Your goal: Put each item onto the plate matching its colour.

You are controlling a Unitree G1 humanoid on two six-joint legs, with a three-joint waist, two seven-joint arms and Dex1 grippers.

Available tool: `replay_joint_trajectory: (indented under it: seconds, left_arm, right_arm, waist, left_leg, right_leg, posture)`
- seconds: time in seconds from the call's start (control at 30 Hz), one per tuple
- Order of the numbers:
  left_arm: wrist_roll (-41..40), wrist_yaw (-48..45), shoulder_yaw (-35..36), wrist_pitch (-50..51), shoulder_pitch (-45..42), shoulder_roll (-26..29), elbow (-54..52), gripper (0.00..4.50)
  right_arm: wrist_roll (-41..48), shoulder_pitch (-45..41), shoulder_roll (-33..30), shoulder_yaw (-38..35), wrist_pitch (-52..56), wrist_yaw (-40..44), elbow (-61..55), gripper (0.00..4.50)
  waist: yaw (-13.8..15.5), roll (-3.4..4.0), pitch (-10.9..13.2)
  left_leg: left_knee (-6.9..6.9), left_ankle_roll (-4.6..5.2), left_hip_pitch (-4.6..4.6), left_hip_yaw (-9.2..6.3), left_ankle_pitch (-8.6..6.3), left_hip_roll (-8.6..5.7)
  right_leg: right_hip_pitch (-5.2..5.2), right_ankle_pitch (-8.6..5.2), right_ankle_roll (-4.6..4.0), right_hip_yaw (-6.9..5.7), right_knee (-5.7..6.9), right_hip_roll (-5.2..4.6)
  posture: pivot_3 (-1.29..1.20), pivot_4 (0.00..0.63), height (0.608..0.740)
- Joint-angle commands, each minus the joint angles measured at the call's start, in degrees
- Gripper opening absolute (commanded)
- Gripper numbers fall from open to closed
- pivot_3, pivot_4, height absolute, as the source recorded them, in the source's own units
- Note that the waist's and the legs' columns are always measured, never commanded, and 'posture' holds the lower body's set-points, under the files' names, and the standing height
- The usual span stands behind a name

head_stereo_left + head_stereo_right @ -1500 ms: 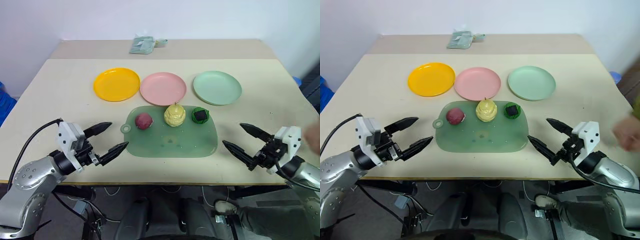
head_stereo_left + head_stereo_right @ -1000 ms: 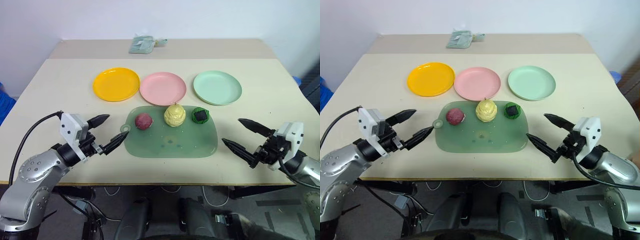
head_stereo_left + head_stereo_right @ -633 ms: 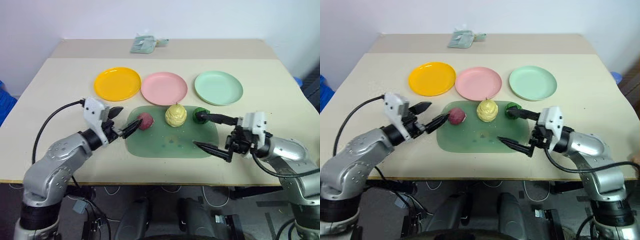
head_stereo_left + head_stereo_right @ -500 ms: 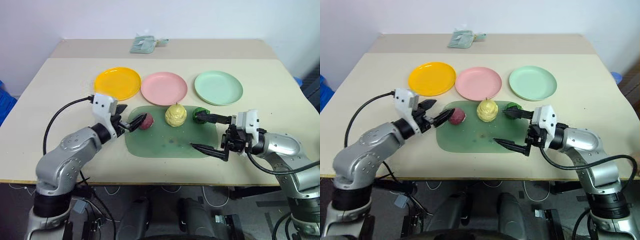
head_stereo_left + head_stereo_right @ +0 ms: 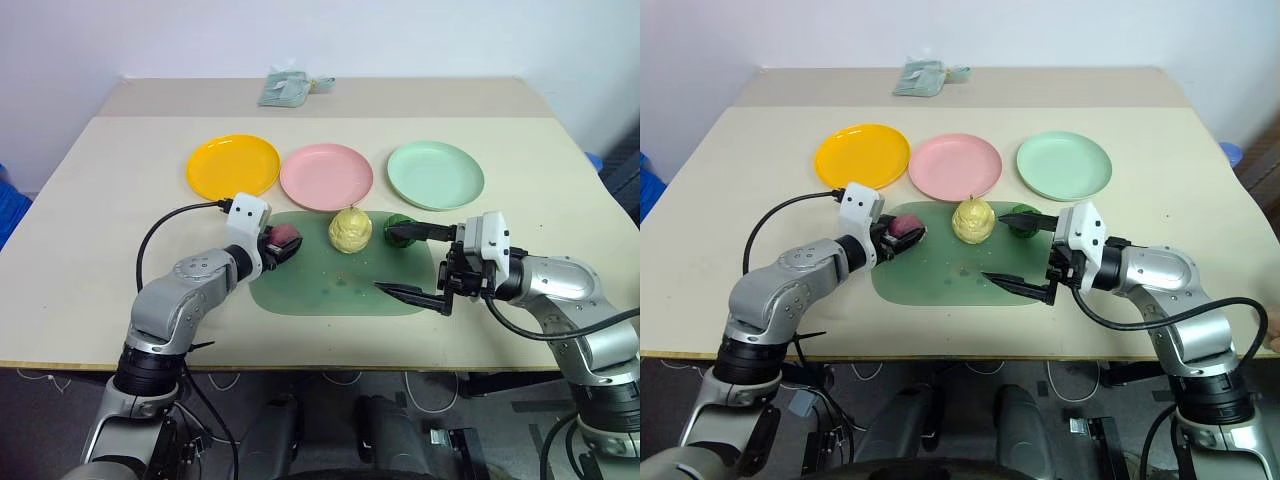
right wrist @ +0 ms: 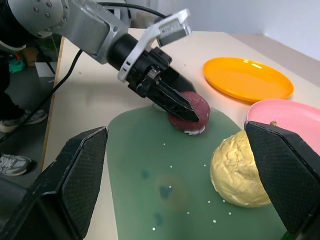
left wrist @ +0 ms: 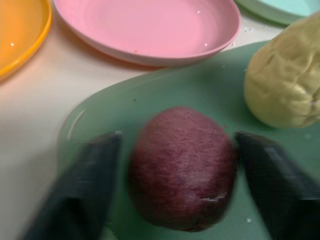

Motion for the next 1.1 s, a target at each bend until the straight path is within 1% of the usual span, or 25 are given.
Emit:
replay_joint_trajectory:
  seconds: [0.03, 0.2, 0.27, 0.33, 0.4, 0.5, 0.57, 0.6, 0.67, 0.77, 0.87, 0.93, 0.97, 1.0, 1.03, 1.1]
  left_arm:
    - [2.09, -2.06, -1.07, -1.19, -1.30, 0.49, 0.65, 2.32]
    - [2.94, -3.24, 1.07, -1.35, -3.92, -0.07, 2.03, 2.32]
    - [3.45, -2.78, 2.90, -2.15, -7.46, -0.17, 4.00, 2.32]
    - [5.02, -1.47, 4.55, -4.72, -12.56, -0.76, 9.45, 2.32]
    - [6.95, -1.64, 4.67, -8.17, -17.81, -1.43, 17.07, 2.32]
    - [10.60, -3.91, 2.78, -17.31, -27.42, -4.55, 33.34, 2.32]
    - [13.19, -4.93, 2.29, -24.09, -33.38, -7.33, 45.51, 2.32]
    - [14.74, -4.51, 2.34, -28.59, -37.36, -9.35, 54.06, 2.32]
    - [17.05, -4.08, 2.72, -36.03, -43.29, -12.14, 67.12, 2.32]
    - [18.93, -3.38, 3.95, -42.72, -48.04, -14.11, 78.78, 2.32]
    - [20.84, -1.48, 4.27, -47.03, -50.05, -15.57, 85.26, 2.32]
    - [21.02, -0.75, 5.10, -48.86, -50.14, -16.90, 86.60, 3.11]
    - [20.43, -1.37, 5.95, -49.62, -50.03, -17.47, 86.37, 3.43]
    - [19.63, -2.30, 6.99, -50.69, -49.77, -17.78, 85.67, 3.92]
    - [19.20, -3.07, 7.82, -51.43, -49.61, -17.88, 85.19, 3.92]
    - [18.39, -8.08, 8.21, -51.22, -47.24, -17.20, 80.94, 3.92]
  right_arm:
    - [1.37, 0.14, -1.03, -2.35, 0.85, -1.36, -3.87, 4.50]
    - [1.46, 1.22, -1.18, -3.19, 1.45, -2.66, -5.49, 4.50]
    - [1.20, 1.35, -0.94, -3.37, 1.32, -3.30, -5.60, 4.50]
    - [0.54, 1.00, -0.59, -3.25, 0.81, -4.06, -5.23, 4.50]
    - [0.03, 0.22, -0.16, -3.06, 0.26, -4.86, -4.62, 4.50]
    - [-2.78, -2.57, 1.66, -2.68, -2.87, -7.31, -1.64, 4.50]
    - [-4.28, -4.66, 2.67, -2.34, -4.26, -8.48, 0.77, 4.50]
    - [-4.99, -6.19, 3.17, -2.23, -4.98, -8.90, 2.50, 4.50]
    - [-5.87, -8.46, 3.83, -2.01, -5.80, -9.37, 5.08, 4.50]
    - [-6.97, -10.08, 4.29, -1.57, -7.19, -9.21, 7.29, 4.50]
    - [-7.89, -11.09, 4.85, -1.42, -8.42, -9.45, 8.79, 4.50]
    - [-8.54, -11.01, 5.06, -1.53, -9.25, -9.80, 9.08, 4.50]
    - [-8.74, -10.61, 5.02, -1.74, -9.57, -9.89, 8.95, 4.50]
    - [-8.84, -10.15, 5.01, -1.99, -9.71, -10.05, 8.71, 4.50]
    - [-8.88, -9.82, 5.01, -2.14, -9.72, -10.16, 8.47, 4.50]
    - [-8.72, -8.69, 4.88, -2.73, -9.72, -10.33, 7.92, 4.50]
  waist:
    - [0.01, 0.00, 0.00]
    - [0.12, 0.00, 0.00]
    - [0.07, -0.01, 0.01]
    - [0.15, -0.02, 0.01]
    - [0.15, -0.04, 0.02]
    - [0.18, -0.04, 0.01]
    - [0.34, -0.06, 0.02]
    - [0.39, -0.06, 0.02]
    - [0.62, -0.13, 0.06]
    - [0.49, -0.14, 0.07]
    - [-0.18, -0.14, 0.07]
    - [-0.13, -0.15, 0.07]
    - [-0.08, -0.15, 0.07]
    - [-0.09, -0.15, 0.07]
    - [-0.07, -0.15, 0.07]
    - [-0.10, -0.14, 0.07]
  left_leg:
    - [0.00, 0.00, 0.00, 0.00, 0.00, 0.00]
    - [0.03, 0.00, 0.00, 0.00, 0.00, -0.01]
    - [0.05, 0.00, 0.00, 0.00, 0.00, -0.01]
    - [0.09, 0.00, -0.01, 0.00, 0.00, -0.01]
    - [0.12, 0.00, -0.02, -0.01, 0.01, -0.01]
    - [0.12, -0.01, -0.02, 0.01, 0.01, -0.05]
    - [0.13, 0.00, -0.02, 0.02, 0.01, -0.12]
    - [0.13, 0.00, -0.02, 0.02, 0.02, -0.14]
    - [0.15, 0.02, -0.03, 0.03, 0.02, -0.20]
    - [0.13, 0.06, -0.07, 0.11, 0.00, -0.22]
    - [0.10, 0.06, -0.10, 0.16, 0.00, -0.23]
    - [0.08, 0.05, -0.12, 0.22, 0.00, -0.23]
    - [0.10, 0.06, -0.14, 0.22, 0.00, -0.24]
    - [0.13, 0.06, -0.22, 0.22, 0.00, -0.26]
    - [0.15, 0.07, -0.30, 0.22, 0.00, -0.26]
    - [0.21, 0.08, -0.37, 0.21, -0.01, -0.30]
  right_leg:
    - [0.00, 0.00, 0.00, 0.00, 0.00, 0.00]
    - [0.02, 0.00, 0.00, 0.00, 0.00, -0.02]
    - [0.02, 0.00, 0.00, 0.00, 0.01, -0.02]
    - [0.01, 0.01, 0.00, -0.01, 0.05, 0.00]
    - [0.01, 0.02, 0.01, -0.04, 0.06, 0.03]
    - [0.02, 0.06, 0.07, -0.09, 0.04, 0.10]
    - [0.05, 0.18, 0.30, -0.08, 0.02, 0.08]
    - [0.06, 0.22, 0.36, -0.09, -0.05, 0.09]
    - [0.06, 0.26, 0.43, -0.08, -0.09, 0.07]
    - [0.00, 0.29, 0.47, -0.06, -0.11, 0.02]
    - [-0.08, 0.29, 0.48, -0.04, -0.06, -0.01]
    - [-0.15, 0.29, 0.49, 0.00, -0.04, -0.03]
    - [-0.16, 0.29, 0.49, 0.00, -0.04, -0.03]
    - [-0.23, 0.31, 0.53, -0.01, -0.01, -0.04]
    - [-0.29, 0.34, 0.56, -0.01, -0.02, -0.04]
    - [-0.33, 0.40, 0.62, 0.00, 0.00, -0.06]
  posture:
    - [0.00, 0.150, 0.740]
    - [0.00, 0.150, 0.740]
    - [0.00, 0.150, 0.740]
    - [0.00, 0.150, 0.740]
    - [0.00, 0.150, 0.740]
    - [0.00, 0.150, 0.740]
    - [0.00, 0.150, 0.740]
    - [0.00, 0.150, 0.740]
    - [0.00, 0.150, 0.740]
    - [0.00, 0.150, 0.740]
    - [0.00, 0.150, 0.740]
    - [0.00, 0.150, 0.740]
    - [0.00, 0.150, 0.740]
    - [0.00, 0.150, 0.740]
    - [0.00, 0.150, 0.740]
    - [0.00, 0.150, 0.740]
